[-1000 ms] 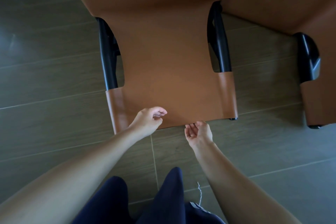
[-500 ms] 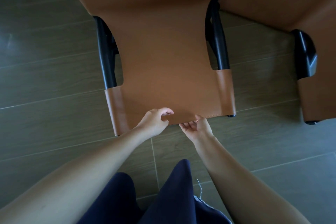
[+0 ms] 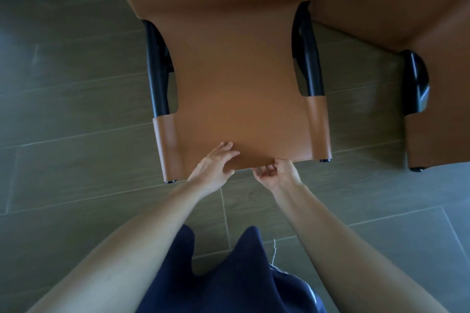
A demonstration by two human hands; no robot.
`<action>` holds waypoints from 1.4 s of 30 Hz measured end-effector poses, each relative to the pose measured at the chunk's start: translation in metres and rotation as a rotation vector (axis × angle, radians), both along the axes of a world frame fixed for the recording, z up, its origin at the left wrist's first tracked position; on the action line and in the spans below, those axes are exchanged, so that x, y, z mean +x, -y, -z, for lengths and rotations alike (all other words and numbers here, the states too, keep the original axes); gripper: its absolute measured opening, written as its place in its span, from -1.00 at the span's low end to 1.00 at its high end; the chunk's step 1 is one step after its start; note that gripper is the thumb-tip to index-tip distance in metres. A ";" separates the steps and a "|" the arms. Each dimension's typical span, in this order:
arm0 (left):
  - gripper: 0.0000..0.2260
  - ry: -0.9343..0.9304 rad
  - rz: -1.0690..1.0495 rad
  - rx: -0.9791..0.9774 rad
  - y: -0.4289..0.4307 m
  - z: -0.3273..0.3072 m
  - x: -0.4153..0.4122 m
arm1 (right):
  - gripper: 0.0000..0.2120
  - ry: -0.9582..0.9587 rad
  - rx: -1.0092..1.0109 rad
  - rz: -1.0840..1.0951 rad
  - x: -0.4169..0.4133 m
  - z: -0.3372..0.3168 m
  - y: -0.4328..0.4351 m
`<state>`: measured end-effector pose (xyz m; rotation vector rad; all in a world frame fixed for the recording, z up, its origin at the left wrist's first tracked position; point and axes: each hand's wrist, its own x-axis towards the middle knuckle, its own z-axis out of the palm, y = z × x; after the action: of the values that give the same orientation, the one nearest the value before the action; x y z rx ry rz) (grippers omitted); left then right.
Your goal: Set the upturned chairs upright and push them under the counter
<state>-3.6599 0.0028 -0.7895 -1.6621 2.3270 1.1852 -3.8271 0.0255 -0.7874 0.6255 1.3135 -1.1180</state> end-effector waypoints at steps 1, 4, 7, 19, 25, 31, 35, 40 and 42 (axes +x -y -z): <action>-0.49 0.006 0.002 -0.012 -0.003 -0.007 0.001 | -0.79 -0.005 0.004 0.000 0.001 -0.008 0.000; -0.47 0.049 0.016 -0.107 -0.013 -0.031 0.002 | -0.80 -0.031 0.025 -0.017 0.002 -0.040 0.001; -0.50 0.157 0.054 -0.247 -0.022 -0.063 -0.003 | -0.80 -0.038 0.033 -0.018 0.003 -0.078 -0.001; -0.48 0.408 0.314 -0.328 -0.004 -0.243 0.001 | -0.75 -0.059 0.099 -0.087 -0.002 -0.249 0.019; -0.49 0.430 0.355 -0.338 0.040 -0.340 -0.009 | -0.82 -0.042 0.085 -0.072 -0.014 -0.352 0.062; -0.54 0.412 0.440 -0.366 0.104 -0.413 -0.008 | -0.82 -0.070 0.123 -0.123 -0.017 -0.424 0.123; -0.56 0.390 0.420 -0.329 0.139 -0.454 -0.010 | -0.80 -0.078 0.143 -0.100 -0.016 -0.460 0.154; -0.57 0.332 0.369 -0.310 0.177 -0.493 -0.008 | -0.82 -0.089 0.113 -0.126 -0.016 -0.510 0.195; -0.56 0.291 0.312 -0.312 0.192 -0.504 -0.008 | -0.87 -0.093 0.107 -0.155 -0.018 -0.528 0.213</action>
<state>-3.6678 -0.1888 -0.2859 -1.3571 2.5447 0.5091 -3.8447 -0.1871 -0.2598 0.5450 1.4840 -0.9643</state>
